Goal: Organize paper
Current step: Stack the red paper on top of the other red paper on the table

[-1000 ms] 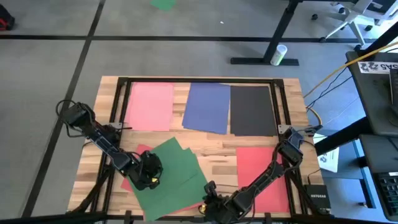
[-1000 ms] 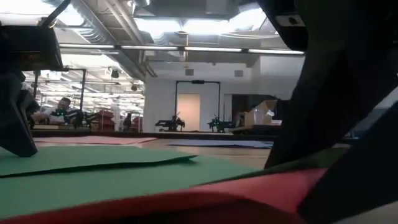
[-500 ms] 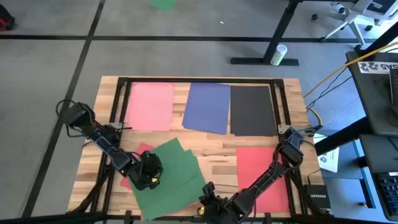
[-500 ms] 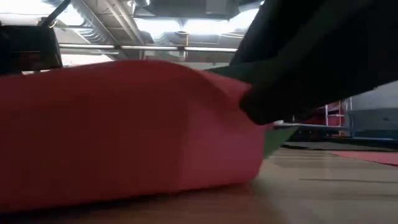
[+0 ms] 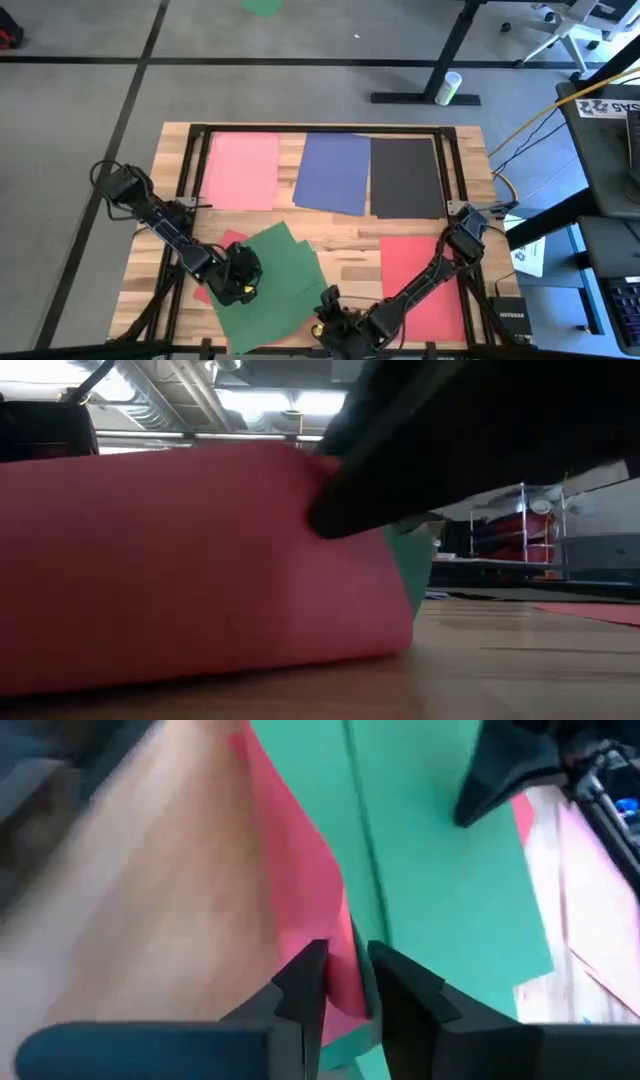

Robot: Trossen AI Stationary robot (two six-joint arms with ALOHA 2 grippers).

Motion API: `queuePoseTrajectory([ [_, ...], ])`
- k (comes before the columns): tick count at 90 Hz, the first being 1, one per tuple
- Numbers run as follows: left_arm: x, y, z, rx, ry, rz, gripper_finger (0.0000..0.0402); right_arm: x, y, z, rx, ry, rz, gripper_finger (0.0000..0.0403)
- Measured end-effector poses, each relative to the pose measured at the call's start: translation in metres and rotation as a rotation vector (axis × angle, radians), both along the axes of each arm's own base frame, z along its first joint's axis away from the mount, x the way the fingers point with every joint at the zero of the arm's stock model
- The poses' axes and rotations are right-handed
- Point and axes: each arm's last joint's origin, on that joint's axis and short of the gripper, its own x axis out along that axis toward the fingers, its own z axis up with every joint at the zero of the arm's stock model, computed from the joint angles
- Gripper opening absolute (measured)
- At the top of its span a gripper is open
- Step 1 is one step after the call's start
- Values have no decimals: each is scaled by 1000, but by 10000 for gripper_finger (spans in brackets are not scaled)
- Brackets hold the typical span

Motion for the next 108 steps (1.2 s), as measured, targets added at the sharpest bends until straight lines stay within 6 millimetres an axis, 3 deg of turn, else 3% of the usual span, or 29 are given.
queuePoseTrajectory([
  [55,0,0,0,4,-2,-2,0,3,-1,1,16,-23,-11,63],
  [78,2,-2,3,7,-5,-16,0,3,1,2,25,-33,-7,7],
  [91,7,-7,16,-7,-18,-75,0,4,0,2,24,-34,-8,4],
  [108,20,-21,56,-4,-140,-196,0,8,4,15,25,-70,-23,0],
])
